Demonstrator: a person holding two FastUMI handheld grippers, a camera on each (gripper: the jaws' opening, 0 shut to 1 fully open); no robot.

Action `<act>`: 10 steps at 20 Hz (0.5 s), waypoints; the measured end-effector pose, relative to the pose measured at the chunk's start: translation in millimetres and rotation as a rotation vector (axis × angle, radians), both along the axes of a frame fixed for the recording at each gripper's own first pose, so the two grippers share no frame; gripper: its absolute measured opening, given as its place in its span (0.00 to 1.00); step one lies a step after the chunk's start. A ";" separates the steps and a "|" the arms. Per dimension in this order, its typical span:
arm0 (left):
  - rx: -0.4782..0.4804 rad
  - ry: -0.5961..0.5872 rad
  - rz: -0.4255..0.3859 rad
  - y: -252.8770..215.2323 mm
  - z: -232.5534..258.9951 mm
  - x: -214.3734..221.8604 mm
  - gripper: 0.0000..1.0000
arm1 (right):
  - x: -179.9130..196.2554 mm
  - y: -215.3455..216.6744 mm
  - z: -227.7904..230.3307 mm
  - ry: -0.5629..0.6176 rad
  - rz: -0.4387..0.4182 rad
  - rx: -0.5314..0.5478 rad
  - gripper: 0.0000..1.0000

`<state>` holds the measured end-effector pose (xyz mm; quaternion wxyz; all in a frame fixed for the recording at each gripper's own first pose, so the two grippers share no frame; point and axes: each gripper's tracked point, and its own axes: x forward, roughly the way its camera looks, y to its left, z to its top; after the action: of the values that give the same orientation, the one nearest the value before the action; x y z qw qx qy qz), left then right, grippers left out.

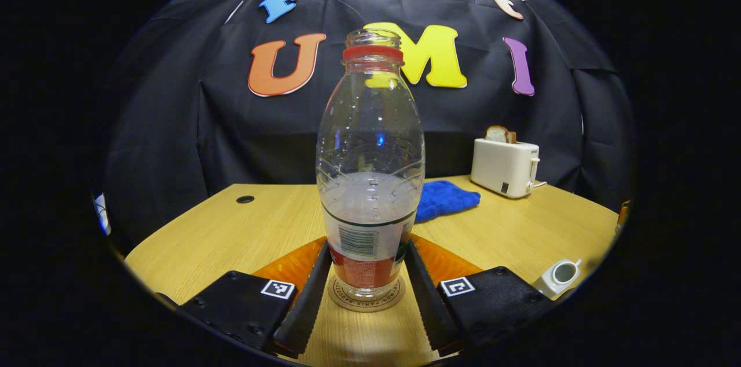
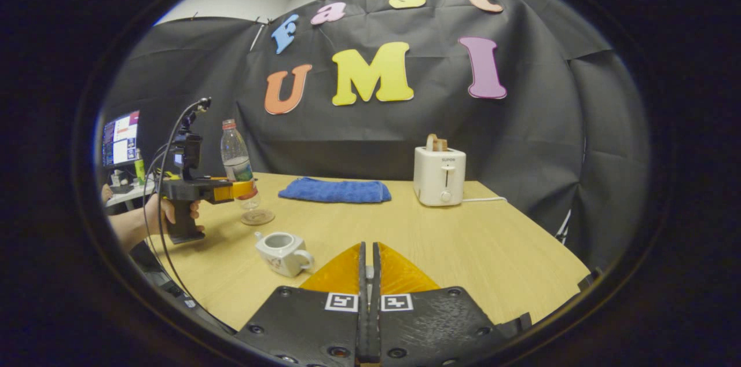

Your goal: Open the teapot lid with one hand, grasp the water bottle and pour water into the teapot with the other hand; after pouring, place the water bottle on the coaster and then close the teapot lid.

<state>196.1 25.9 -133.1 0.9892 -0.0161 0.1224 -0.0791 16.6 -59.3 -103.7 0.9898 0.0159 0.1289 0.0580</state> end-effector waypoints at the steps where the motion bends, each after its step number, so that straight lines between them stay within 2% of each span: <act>1: 0.000 0.017 0.000 1.1 -6.6 2.2 0.76 | 1.4 -1.8 0.0 0.000 -0.005 0.001 0.00; 10: -0.014 0.083 0.004 6.1 -27.5 12.3 0.79 | 4.2 2.1 -3.8 0.009 0.002 -0.007 0.00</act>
<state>208.4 32.0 -160.6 0.9833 -0.0265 0.1627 -0.0772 20.8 -57.3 -107.5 0.9892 0.0128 0.1338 0.0583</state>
